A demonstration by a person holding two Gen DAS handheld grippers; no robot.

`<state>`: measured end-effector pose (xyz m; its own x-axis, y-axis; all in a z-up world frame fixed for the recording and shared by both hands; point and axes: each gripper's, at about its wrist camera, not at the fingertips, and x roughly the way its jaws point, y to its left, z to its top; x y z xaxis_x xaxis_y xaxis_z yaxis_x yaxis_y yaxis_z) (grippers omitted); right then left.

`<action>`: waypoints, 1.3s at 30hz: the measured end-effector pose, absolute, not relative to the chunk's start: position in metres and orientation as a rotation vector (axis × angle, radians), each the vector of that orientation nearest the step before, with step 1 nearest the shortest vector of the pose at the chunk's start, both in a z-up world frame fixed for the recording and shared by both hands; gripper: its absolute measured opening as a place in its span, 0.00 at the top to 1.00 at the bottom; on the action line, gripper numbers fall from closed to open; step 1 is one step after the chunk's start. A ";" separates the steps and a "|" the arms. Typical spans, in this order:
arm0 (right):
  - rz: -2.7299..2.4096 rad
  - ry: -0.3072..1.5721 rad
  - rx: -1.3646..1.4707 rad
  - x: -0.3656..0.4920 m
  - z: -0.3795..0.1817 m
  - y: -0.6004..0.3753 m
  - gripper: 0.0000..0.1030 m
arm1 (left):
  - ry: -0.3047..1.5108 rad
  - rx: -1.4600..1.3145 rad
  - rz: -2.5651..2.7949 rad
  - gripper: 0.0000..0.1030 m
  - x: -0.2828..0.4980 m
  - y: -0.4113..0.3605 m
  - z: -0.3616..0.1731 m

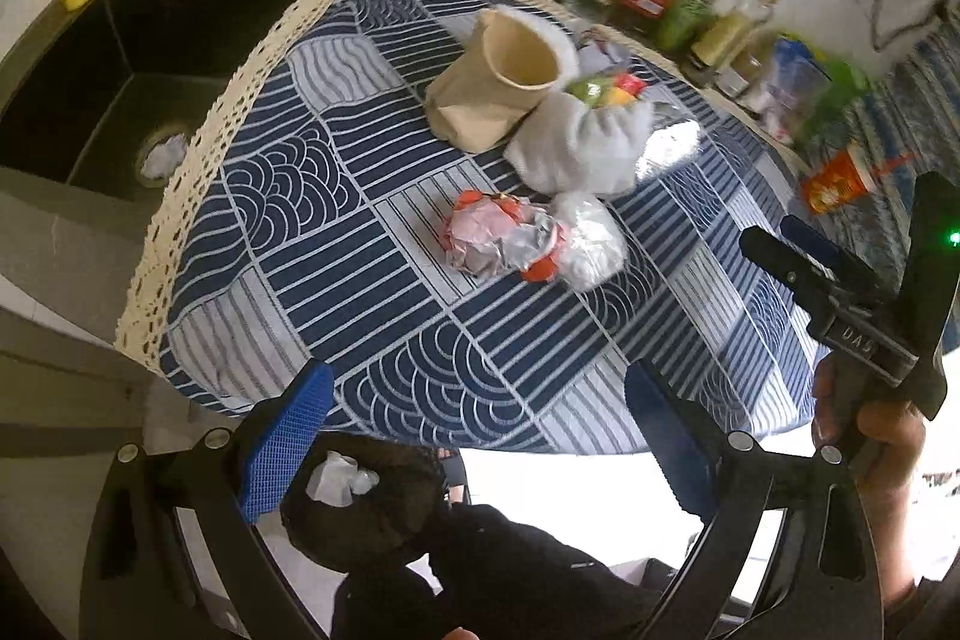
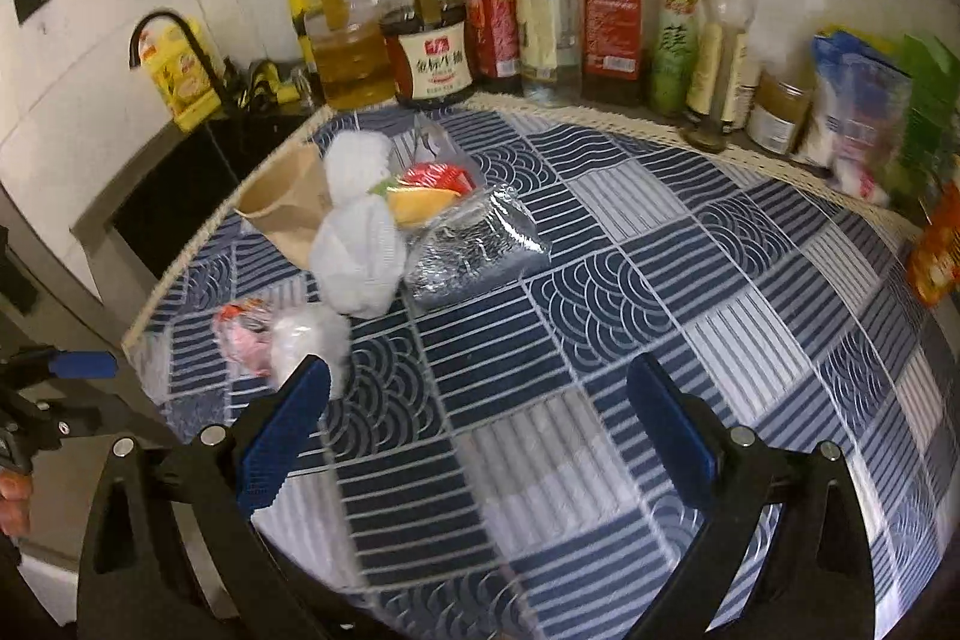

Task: Collect trash
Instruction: 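Raise both grippers back up to the trash on the cloth, then grasp the crumpled red wrapper with the left gripper while the right grasps the foil package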

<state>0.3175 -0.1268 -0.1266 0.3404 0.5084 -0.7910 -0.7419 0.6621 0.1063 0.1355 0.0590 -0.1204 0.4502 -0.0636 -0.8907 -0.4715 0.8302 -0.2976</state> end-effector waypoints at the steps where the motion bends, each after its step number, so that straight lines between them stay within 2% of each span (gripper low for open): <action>1: 0.847 0.910 -0.298 0.321 -0.129 -0.124 0.05 | 1.090 -0.565 0.284 0.08 0.139 0.060 -0.122; 16: 0.945 0.914 -0.478 0.366 -0.174 -0.073 0.05 | 1.117 -0.636 0.445 0.09 0.177 0.075 -0.147; 30: 1.027 0.877 -0.572 0.374 -0.184 -0.054 0.05 | 1.131 -0.638 0.496 0.08 0.199 0.076 -0.160; 33: 1.039 0.878 -0.565 0.375 -0.181 -0.054 0.16 | 1.130 -0.686 0.476 0.09 0.200 0.078 -0.159; 39: 1.052 0.886 -0.554 0.382 -0.185 -0.052 0.22 | 1.146 -0.688 0.456 0.09 0.204 0.078 -0.164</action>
<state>0.3824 -0.0515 -0.1851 0.2150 0.5031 -0.8370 -0.9103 0.4137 0.0149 0.2045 0.0781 -0.1636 0.3578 -0.0147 -0.9337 -0.6516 0.7123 -0.2609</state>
